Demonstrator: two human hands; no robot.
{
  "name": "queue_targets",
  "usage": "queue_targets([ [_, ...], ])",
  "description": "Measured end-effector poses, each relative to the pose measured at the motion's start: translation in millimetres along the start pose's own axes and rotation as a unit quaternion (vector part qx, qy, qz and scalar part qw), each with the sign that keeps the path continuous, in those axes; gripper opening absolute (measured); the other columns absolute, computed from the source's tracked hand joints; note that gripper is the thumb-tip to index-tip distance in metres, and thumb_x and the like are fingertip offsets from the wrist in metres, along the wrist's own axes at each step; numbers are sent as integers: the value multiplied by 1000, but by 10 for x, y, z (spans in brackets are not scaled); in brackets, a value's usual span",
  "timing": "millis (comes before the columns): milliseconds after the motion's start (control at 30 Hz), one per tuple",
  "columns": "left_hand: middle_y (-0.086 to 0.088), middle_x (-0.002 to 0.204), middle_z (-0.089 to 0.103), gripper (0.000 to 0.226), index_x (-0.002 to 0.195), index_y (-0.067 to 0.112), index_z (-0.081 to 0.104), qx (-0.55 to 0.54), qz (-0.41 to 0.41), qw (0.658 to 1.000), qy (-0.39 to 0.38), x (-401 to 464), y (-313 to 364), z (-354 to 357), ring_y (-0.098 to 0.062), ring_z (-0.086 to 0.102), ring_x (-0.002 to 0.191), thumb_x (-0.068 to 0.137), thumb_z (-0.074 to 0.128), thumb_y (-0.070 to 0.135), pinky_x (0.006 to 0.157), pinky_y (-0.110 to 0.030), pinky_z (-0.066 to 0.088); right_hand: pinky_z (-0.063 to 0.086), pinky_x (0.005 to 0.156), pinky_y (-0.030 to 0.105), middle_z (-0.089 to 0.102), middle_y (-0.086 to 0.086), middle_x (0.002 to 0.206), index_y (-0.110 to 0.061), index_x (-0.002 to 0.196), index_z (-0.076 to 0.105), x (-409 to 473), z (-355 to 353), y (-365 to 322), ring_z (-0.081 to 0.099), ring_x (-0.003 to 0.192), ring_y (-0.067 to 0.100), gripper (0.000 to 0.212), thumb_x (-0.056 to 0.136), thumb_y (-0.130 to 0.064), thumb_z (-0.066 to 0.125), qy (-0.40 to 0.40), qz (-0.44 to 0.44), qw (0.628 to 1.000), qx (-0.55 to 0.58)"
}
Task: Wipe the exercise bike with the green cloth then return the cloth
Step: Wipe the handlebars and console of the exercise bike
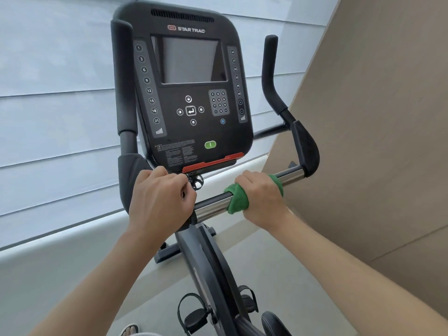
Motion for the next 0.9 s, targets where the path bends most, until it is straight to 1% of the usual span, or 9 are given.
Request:
queue_targets([
  [200,10,55,47,35,60,23,48,-19,-1,1000,-11,3,5,-10,-18,43,64,92,62,24,73,-34,31,42,110,38,58,5,126,-11,132,60,-187,-37,-288,53,118,24,63,72,-12,82,-46,-27,996,74],
  [300,9,57,53,31,62,21,52,-61,-21,998,15,-20,-53,-61,-18,45,64,92,59,23,70,-37,38,36,118,38,55,4,131,-11,135,57,-134,-4,-642,51,126,24,64,76,-18,80,-73,-63,989,114],
  [367,10,65,60,24,69,21,59,-130,-54,989,49,-43,-169,-126,-18,49,67,93,56,22,68,-37,41,40,112,36,59,4,123,-12,129,61,-30,40,-869,54,117,22,56,77,-21,79,-90,-88,986,105],
  [467,9,75,66,19,77,20,65,-175,-70,980,68,-48,-226,-160,-18,53,73,93,55,20,68,-37,45,53,80,38,62,3,96,-14,104,63,163,67,-1064,57,85,23,31,76,-19,76,-98,-113,988,32],
  [533,7,76,66,22,77,19,65,-152,-66,984,58,-43,-197,-137,-19,53,74,95,53,23,69,-39,45,51,64,37,59,-2,85,-18,95,59,294,186,-1058,55,71,19,27,75,-22,77,-170,-104,980,-6],
  [633,7,75,66,24,76,20,64,-124,-62,989,47,-42,-187,-104,-20,53,73,96,51,25,68,-37,41,53,58,30,60,-9,73,-23,89,63,440,405,-994,58,63,11,32,65,-30,83,-335,-83,939,-2],
  [733,7,73,64,25,75,20,63,-121,-62,989,50,-54,-189,-109,-19,51,72,96,50,26,68,-37,39,65,64,37,68,-4,76,-23,90,70,483,538,-946,69,67,15,39,58,-32,90,-455,-49,888,42],
  [800,7,72,64,26,74,19,63,-119,-61,990,51,-47,-179,-111,-20,50,72,96,50,26,67,-37,39,65,64,38,67,-5,74,-22,90,69,483,525,-964,67,65,16,35,60,-31,86,-427,-66,901,33],
  [900,5,71,63,26,73,18,62,-112,-62,991,48,-55,-183,-95,-21,51,72,95,50,25,67,-39,39,57,59,36,59,-8,73,-21,88,62,371,375,-1000,56,61,15,26,67,-21,77,-240,-92,966,0],
])
Point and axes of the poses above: each hand's wrist, its own x-axis towards the middle knuckle, its own z-axis out of the palm, y = z × x, the point moved 10 cm from there along x, towards the middle knuckle
